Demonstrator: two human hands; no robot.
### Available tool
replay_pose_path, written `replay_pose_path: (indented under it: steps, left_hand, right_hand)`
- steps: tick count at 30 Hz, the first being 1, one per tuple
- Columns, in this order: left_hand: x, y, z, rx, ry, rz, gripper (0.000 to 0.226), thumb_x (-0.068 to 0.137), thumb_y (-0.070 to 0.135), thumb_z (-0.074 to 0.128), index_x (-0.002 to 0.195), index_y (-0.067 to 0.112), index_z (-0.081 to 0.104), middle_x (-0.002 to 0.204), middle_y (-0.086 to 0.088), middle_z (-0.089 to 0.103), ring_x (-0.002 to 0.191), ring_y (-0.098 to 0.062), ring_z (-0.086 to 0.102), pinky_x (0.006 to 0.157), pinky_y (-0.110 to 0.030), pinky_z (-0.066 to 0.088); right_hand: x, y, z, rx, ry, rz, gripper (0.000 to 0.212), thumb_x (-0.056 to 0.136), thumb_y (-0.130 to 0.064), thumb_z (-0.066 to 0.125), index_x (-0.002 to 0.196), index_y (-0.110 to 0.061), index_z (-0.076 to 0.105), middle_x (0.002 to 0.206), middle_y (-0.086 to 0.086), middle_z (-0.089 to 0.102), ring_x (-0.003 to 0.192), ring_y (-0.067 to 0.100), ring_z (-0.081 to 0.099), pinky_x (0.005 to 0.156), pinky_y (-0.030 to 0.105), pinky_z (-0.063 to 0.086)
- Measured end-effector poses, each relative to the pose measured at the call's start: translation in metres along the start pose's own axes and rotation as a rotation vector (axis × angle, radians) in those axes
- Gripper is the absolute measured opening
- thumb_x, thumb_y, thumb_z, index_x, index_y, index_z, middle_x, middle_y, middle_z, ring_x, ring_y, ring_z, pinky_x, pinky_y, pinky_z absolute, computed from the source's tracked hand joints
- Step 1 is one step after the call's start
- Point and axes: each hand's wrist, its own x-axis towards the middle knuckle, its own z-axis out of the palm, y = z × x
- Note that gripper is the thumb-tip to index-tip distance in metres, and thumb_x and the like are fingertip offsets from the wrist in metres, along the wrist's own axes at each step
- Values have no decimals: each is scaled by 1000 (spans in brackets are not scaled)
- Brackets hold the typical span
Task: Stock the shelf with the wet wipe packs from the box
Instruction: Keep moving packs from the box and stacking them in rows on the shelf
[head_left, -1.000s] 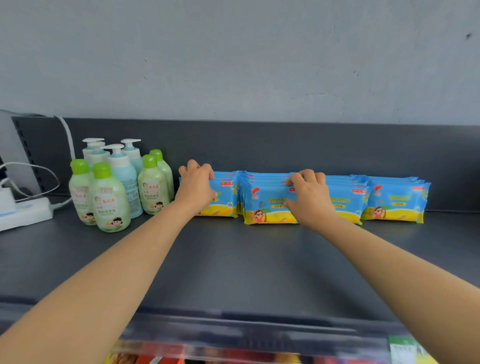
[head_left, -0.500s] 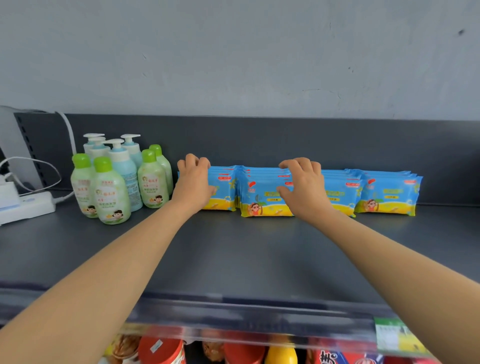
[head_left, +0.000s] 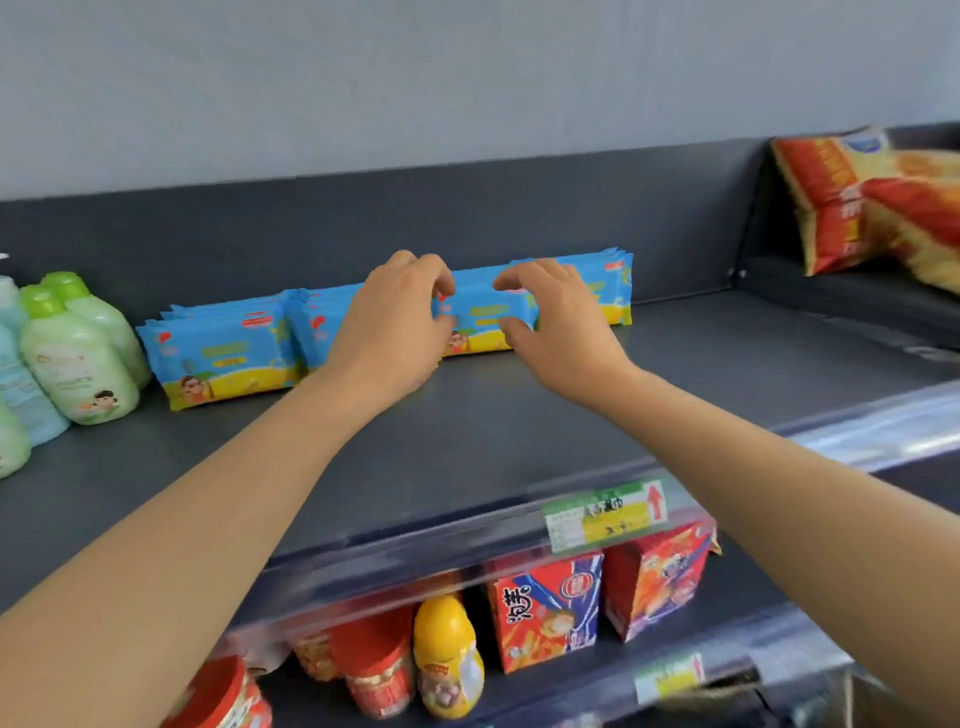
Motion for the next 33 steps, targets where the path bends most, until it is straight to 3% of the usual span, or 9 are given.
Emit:
replay_pose_path:
  steps: [2, 7, 12, 15, 19, 22, 28, 33]
  left_hand:
    - [-6, 48, 14, -87, -42, 120, 20, 86, 12, 61, 107, 13, 61, 109, -5, 57, 102, -20, 56, 87, -31, 43]
    - [-23, 162, 59, -236, -158, 379, 18, 84, 14, 62, 102, 15, 63, 106, -5, 60, 96, -21, 57, 84, -30, 42]
    - [-61, 283, 129, -344, -411, 557, 17, 84, 16, 61, 101, 14, 63, 101, -6, 61, 93, -24, 58, 83, -37, 46]
    - [-87, 345, 179, -360, -617, 607, 15, 83, 15, 61, 98, 12, 63, 101, -8, 63, 92, -26, 59, 81, -37, 47]
    - [-121, 404, 254, -319, -893, 572, 13, 85, 13, 59, 97, 10, 64, 101, -7, 65, 95, -27, 60, 74, -33, 45]
    - [-144, 424, 308, -278, -1061, 517, 15, 86, 14, 60, 100, 8, 65, 106, -9, 64, 101, -25, 59, 72, -27, 40]
    - [-190, 413, 404, -175, -1316, 334, 17, 85, 15, 64, 100, 8, 66, 111, -11, 66, 103, -27, 61, 81, -31, 48]
    - [-226, 390, 481, -150, -1456, 163, 15, 85, 12, 65, 98, 7, 70, 108, -12, 69, 100, -26, 65, 76, -27, 48]
  right_hand:
    - [-23, 23, -30, -23, 63, 50, 29, 84, -5, 57, 112, -8, 60, 116, 7, 61, 114, 25, 50, 94, 27, 35]
    - [-97, 87, -120, -125, 188, 203, 26, 81, -6, 55, 106, -8, 63, 105, 6, 64, 102, 24, 55, 88, 28, 41]
    - [-204, 165, -206, -242, 291, 511, 24, 83, -5, 54, 106, -10, 63, 99, 3, 62, 88, 14, 50, 75, 16, 32]
    - [-267, 209, -236, -312, 240, 679, 23, 84, -7, 54, 106, -11, 63, 95, -1, 57, 86, 14, 49, 73, 20, 34]
    - [-344, 265, -254, -332, 89, 874, 21, 84, -7, 56, 102, -11, 65, 95, 6, 62, 91, 26, 58, 80, 33, 47]
    - [-390, 296, -254, -307, -59, 1031, 25, 84, -7, 52, 106, -12, 65, 105, 10, 66, 97, 28, 60, 87, 36, 50]
    - [-454, 343, -228, -170, -272, 1269, 26, 84, -6, 52, 107, -10, 65, 109, 10, 68, 104, 29, 61, 89, 33, 49]
    - [-502, 382, -179, -82, -454, 1425, 30, 88, -12, 50, 116, -13, 61, 117, 11, 64, 107, 29, 59, 90, 32, 48]
